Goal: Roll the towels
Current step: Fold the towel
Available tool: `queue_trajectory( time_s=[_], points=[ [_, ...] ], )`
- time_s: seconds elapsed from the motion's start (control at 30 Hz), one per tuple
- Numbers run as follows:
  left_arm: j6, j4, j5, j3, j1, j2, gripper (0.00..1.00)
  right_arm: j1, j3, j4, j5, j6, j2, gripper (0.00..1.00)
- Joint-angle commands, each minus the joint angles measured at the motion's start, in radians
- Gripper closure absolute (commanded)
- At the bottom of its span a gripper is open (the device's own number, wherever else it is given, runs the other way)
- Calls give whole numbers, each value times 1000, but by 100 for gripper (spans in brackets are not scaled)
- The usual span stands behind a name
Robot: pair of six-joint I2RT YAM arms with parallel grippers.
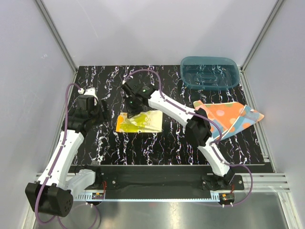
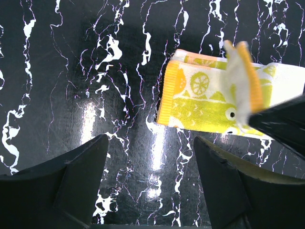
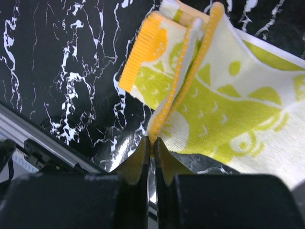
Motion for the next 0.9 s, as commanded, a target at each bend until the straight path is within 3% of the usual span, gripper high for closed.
queue_trajectory(
  time_s=[0.0,0.13,0.37,0.53,0.63,0.8,0.87],
  points=[
    [15,29,-12,10,-3,-16,22,22,31,119,-48,44,51,100],
    [15,29,-24,7,-3,-13,21,41,19,243,-139,76,146,87],
    [15,19,-53,7,-3,7,21,41,33,310,-205,103,203,32],
    [12,13,-81,10,-3,24,21,28,-8,322,-191,80,86,7],
    [1,7,-95,16,-3,41,21,12,-123,375,-214,80,-46,0],
    [-23,7,-38,34,-3,77,27,-36,-335,400,-199,61,-274,0],
    [-26,13,-7,42,-3,111,30,-56,-493,417,-180,61,-342,0]
  ],
)
